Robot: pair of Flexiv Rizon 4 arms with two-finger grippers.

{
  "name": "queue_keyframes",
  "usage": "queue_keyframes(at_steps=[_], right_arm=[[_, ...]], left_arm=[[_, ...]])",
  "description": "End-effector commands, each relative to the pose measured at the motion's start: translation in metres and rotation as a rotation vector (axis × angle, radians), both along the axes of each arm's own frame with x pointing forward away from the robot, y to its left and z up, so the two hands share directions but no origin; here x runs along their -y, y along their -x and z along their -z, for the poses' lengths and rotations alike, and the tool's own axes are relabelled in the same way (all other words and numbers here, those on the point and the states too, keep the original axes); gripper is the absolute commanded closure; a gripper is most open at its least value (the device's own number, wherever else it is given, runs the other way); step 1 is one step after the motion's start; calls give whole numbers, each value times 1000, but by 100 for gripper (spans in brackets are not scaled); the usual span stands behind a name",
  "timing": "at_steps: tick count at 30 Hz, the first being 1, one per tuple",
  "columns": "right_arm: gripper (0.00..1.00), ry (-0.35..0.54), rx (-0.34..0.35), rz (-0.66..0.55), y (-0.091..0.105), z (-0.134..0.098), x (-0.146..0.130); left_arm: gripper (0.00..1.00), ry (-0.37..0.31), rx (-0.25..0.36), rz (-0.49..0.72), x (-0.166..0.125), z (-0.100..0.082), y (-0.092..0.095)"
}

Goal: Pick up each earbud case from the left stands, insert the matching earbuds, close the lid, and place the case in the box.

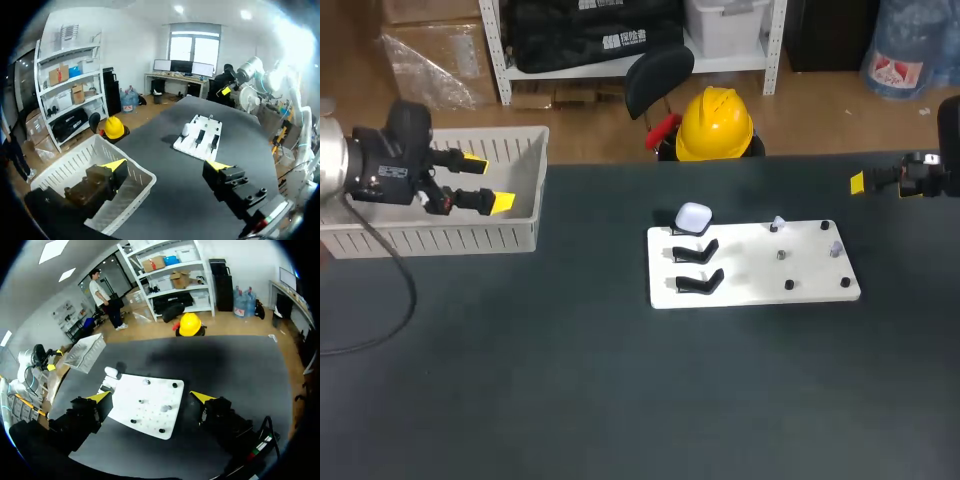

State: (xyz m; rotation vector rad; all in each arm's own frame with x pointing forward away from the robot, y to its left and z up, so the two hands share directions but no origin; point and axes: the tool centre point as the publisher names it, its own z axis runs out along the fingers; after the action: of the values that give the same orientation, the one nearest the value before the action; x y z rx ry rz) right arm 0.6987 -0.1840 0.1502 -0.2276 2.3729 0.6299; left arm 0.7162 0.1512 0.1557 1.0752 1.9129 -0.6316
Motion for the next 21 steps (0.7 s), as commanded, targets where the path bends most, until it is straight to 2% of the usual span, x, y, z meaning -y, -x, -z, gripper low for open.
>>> queue_keyframes(at_steps=[1,7,12,14,17,21], right_arm=[[0,-1,0,-2,-1,1,0],[0,-1,0,-2,-1,1,0],[0,-1,0,-2,-1,1,0],[0,-1,0,-2,-1,1,0],[0,-1,0,-2,-1,1,0],[0,-1,0,-2,-1,1,0]], left_arm=[[0,170,54,330,-7,2,-2],[0,170,54,330,-7,2,-2],[0,142,33,334,11,6,0],[0,108,36,350,21,7,1],[0,102,32,376,36,10,-1],[0,43,30,392,66,18,-7]])
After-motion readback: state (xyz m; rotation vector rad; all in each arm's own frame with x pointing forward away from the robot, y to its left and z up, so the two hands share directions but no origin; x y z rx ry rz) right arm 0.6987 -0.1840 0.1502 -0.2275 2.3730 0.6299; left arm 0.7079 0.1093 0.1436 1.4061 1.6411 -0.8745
